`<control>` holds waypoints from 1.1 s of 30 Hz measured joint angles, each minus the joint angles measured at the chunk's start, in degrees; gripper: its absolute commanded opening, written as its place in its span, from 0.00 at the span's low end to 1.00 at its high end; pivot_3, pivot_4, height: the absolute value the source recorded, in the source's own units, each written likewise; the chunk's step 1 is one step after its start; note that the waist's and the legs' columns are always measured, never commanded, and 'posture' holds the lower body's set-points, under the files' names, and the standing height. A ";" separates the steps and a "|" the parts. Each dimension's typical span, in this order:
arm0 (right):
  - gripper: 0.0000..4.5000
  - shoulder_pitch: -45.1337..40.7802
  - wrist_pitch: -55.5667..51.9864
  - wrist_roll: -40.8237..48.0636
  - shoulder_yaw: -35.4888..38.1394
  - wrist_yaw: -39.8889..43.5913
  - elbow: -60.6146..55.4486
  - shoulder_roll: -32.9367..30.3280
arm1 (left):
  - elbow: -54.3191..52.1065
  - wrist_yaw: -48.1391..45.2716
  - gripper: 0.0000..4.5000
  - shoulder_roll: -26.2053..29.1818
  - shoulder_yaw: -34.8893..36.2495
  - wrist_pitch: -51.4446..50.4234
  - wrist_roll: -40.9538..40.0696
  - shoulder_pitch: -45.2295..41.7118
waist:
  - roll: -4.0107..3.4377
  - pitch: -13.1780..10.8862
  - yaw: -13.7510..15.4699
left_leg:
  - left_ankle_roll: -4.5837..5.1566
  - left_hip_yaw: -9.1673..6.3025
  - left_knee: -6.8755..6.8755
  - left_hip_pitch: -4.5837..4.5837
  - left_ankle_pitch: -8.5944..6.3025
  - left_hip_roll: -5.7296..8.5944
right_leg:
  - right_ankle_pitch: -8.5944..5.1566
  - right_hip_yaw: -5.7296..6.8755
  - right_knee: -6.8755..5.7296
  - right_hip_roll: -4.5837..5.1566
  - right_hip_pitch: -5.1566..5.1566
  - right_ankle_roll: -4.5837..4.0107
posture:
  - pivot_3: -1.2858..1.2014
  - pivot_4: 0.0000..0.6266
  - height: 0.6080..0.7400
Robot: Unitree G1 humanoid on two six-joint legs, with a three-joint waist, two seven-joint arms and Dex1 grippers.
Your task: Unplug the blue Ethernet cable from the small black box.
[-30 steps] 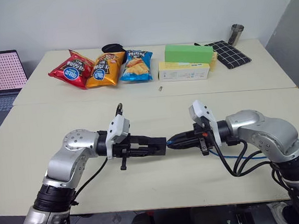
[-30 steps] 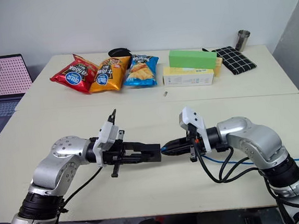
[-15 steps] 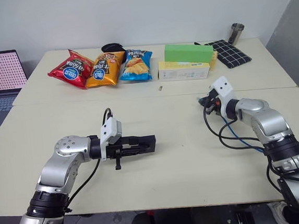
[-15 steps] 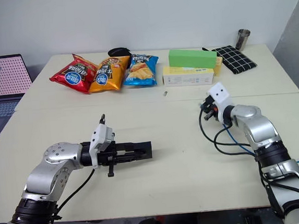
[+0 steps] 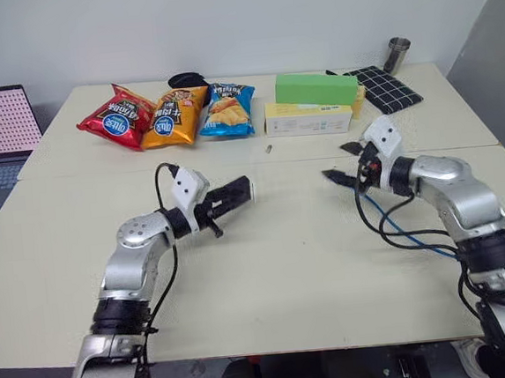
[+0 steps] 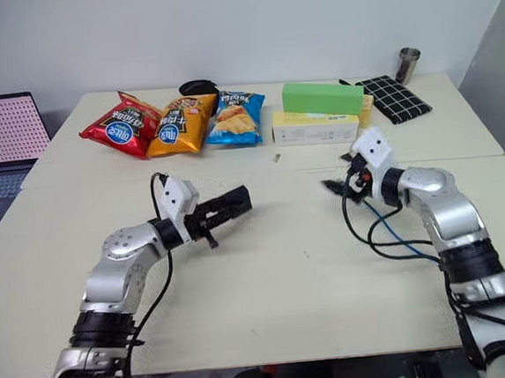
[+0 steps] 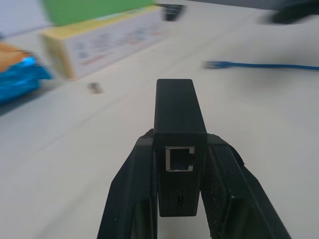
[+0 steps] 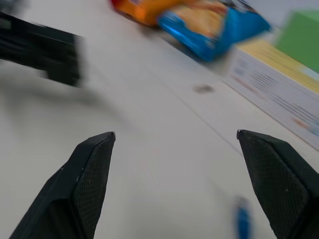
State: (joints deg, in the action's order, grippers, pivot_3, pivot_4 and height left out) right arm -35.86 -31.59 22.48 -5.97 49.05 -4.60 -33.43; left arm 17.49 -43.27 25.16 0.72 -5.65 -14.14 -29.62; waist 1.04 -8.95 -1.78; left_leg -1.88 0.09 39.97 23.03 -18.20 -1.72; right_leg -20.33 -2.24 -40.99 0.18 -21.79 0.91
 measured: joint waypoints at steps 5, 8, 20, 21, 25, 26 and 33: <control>0.89 0.47 -6.41 3.61 -0.13 -0.45 -7.96 1.28 | 8.03 7.36 0.18 -2.45 3.00 5.85 1.80 -2.20 | 0.02 0.01 0.09 | 0.00 -0.03 0.03 -0.01 0.00 0.03 | 0.00 0.01 -0.01 0.03 0.02 0.00 | 0.52 0.24 1.00; 0.89 0.47 -8.17 3.55 -0.95 -1.87 -9.19 2.74 | 12.57 10.66 0.18 -4.10 4.43 8.10 2.30 -2.75 | 0.03 0.02 0.08 | 0.00 -0.02 0.02 0.00 0.00 0.04 | 0.00 0.03 0.00 0.04 0.01 0.00 | 0.52 0.24 1.00; 0.90 0.71 -9.61 2.98 -2.26 -4.27 -10.33 3.33 | 14.53 11.63 0.70 -5.23 4.57 9.42 3.07 0.94 | 0.03 0.02 0.00 | -0.01 -0.03 0.01 -0.01 0.00 0.03 | 0.00 0.04 -0.01 0.05 0.00 0.00 | 0.52 0.24 1.00; 0.90 0.73 -9.71 2.98 -2.26 -4.32 -10.38 3.34 | 14.24 11.54 0.71 -5.20 4.57 9.29 3.02 1.13 | 0.03 0.02 0.00 | -0.01 -0.04 0.01 -0.01 0.00 0.03 | 0.00 0.04 -0.01 0.05 0.00 0.00 | 0.52 0.24 1.00; 0.90 1.88 -10.65 3.05 -2.38 -5.60 -11.64 3.95 | 4.01 11.15 0.77 -3.19 4.71 4.25 2.74 7.35 | 0.05 0.04 -0.27 | -0.01 -0.04 -0.06 -0.03 0.00 0.02 | 0.00 -0.01 -0.01 0.05 0.00 0.00 | 0.52 0.24 1.00; 0.90 2.64 -11.03 3.05 -2.21 -5.89 -11.77 3.94 | 1.13 11.01 0.77 -2.36 4.71 2.40 2.71 9.50 | 0.05 0.04 -0.32 | -0.01 -0.09 -0.09 -0.03 0.00 0.02 | 0.00 0.03 -0.01 0.05 -0.01 0.00 | 0.52 0.24 1.00; 0.90 7.04 -11.49 3.50 1.27 -6.46 -13.62 -0.21 | -14.98 7.33 0.77 7.12 4.21 -8.78 2.74 16.68 | 0.05 0.04 0.27 | 0.01 -0.15 -0.01 -0.03 0.00 0.09 | 0.00 0.03 0.04 0.08 0.09 0.00 | 0.52 0.24 1.00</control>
State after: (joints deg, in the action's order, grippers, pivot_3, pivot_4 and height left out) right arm -28.82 -43.08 25.99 -4.70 42.59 -18.22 -33.64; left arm 2.51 -35.94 32.28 4.93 -14.42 -11.40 -12.94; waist 1.09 -8.92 -1.51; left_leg -1.87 -0.06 39.96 23.00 -18.21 -1.63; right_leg -20.33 -2.21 -40.95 0.26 -21.70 0.91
